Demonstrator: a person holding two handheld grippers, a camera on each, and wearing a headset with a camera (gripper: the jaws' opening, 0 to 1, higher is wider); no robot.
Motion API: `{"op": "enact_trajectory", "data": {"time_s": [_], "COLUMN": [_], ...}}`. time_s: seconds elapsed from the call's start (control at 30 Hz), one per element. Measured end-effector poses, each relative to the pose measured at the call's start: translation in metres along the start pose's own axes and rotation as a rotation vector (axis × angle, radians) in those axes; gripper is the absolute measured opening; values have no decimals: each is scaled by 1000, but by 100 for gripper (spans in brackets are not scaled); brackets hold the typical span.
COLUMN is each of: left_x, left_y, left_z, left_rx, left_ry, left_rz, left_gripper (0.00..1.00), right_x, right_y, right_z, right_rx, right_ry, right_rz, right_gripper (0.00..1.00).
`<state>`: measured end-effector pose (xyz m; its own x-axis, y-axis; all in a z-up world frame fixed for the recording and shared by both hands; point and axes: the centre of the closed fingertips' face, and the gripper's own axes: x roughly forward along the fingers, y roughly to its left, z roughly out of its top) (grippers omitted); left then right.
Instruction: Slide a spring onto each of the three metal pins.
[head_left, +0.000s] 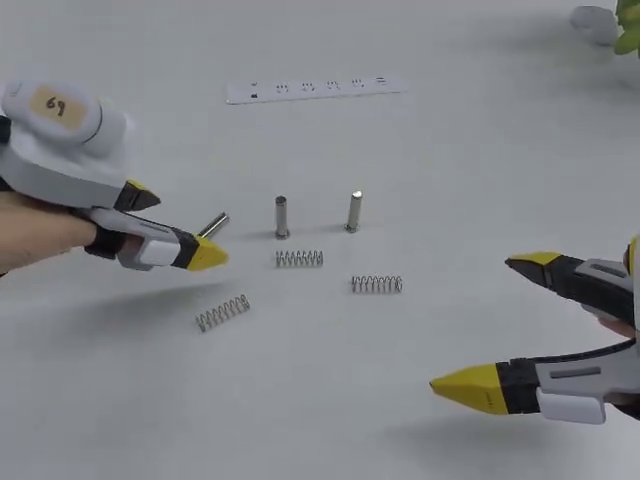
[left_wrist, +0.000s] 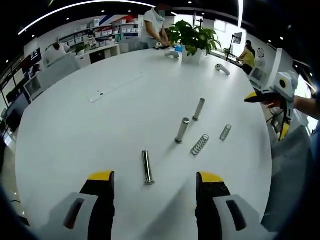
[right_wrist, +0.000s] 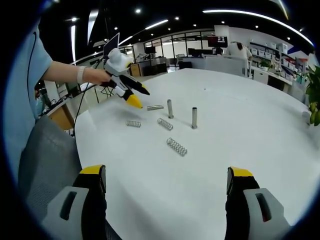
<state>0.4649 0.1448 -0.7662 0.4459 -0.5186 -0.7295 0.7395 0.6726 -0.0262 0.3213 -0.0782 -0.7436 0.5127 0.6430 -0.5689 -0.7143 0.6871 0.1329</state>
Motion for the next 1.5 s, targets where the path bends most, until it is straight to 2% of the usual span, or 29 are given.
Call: {"op": "enact_trajectory", "data": {"time_s": [0.13,0.23,0.27,0.37,0.43,0.73,0.9,0.97,1.5], "left_x": [5,10,13,17,20,29,32,33,44], "left_y": [1,0,3,4,5,9,11,11,13], "left_z": [1,4,3,6,7,10,9,9,5], "left_rx": [-3,-5,8,-8,-5,-14,-19,-19,-26], "left_ry": [5,3,9,12,11,24,39,42,75], "left_rz": [-4,-12,-6,-11,-7,-9,-8,-4,-2], "left_gripper": [56,49,48,46,42,36,30,31,17], "right_x": [0,0,1,1,1,0,0,-1,1], "right_y": [0,0,0,-1,-1,-2,-2,-2,-2], "right_z": [-2,-3,-3,-4,-5,-7,-8,-8,-8], "right_rx": [1,4,5,8,8,14,18,17,20], "right_ry": [3,4,5,7,9,11,11,13,10], "right_rz": [0,0,0,0,-2,-4,-5,-5,-10], "right_gripper": [100,100,100,100,100,100,100,100,100]}}
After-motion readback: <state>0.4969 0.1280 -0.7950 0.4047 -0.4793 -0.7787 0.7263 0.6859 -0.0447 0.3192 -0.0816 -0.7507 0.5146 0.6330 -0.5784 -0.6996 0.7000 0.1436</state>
